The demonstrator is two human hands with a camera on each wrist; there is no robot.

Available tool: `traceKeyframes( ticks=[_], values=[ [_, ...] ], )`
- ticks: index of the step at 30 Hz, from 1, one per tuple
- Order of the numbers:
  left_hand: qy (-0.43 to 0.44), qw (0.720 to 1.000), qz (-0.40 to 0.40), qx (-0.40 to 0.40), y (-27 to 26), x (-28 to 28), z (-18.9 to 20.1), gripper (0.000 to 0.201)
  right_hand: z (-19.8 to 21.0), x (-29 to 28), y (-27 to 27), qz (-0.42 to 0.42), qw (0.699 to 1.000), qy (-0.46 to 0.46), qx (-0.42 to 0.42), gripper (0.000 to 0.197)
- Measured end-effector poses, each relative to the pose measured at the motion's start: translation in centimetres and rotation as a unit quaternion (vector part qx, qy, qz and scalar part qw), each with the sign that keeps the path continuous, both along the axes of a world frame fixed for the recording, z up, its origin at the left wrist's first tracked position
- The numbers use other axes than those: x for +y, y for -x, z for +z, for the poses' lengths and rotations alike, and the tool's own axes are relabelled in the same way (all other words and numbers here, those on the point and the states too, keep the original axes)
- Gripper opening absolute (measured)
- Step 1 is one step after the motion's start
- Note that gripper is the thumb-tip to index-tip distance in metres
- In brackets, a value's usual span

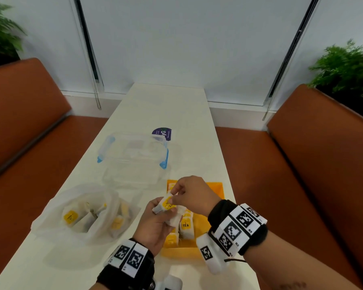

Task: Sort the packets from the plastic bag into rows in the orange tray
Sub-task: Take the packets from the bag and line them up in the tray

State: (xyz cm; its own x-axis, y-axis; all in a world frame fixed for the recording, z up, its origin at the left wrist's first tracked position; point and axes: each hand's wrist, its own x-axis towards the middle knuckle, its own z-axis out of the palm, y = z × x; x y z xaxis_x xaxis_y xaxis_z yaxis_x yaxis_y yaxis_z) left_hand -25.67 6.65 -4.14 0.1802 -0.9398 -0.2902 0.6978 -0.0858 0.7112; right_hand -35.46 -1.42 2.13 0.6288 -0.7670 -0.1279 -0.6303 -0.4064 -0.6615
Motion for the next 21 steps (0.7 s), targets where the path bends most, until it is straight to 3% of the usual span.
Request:
traceKeyframes(
  ticks=[4,8,14,19,21],
  values=[
    [-0.020,0.999,0.026,0.039,0.0,0.0,-0.2,0.033,-0.4,0.2,-0.1,-0.001,1.000,-0.015,-0.013,0.012],
    [-0.036,0.988,0.027,0.147,-0.8,0.2,-0.1,0.023,-0.2,-0.1,0.2,0.041,0.997,-0.062,-0.025,0.027],
    [-0.083,0.988,0.021,0.127,-1.9,0.2,-1.3,0.031,0.8,-0.2,0.8,0.092,0.980,-0.172,-0.049,0.022],
    [-0.061,0.987,0.026,0.146,-2.3,0.0,-1.4,0.033,1.7,-0.5,1.3,0.108,0.978,-0.168,-0.066,0.015],
    [-0.047,0.983,0.037,0.173,-2.3,0.1,-1.0,0.024,2.1,-0.8,1.7,0.091,0.978,-0.163,-0.089,0.011]
  ],
)
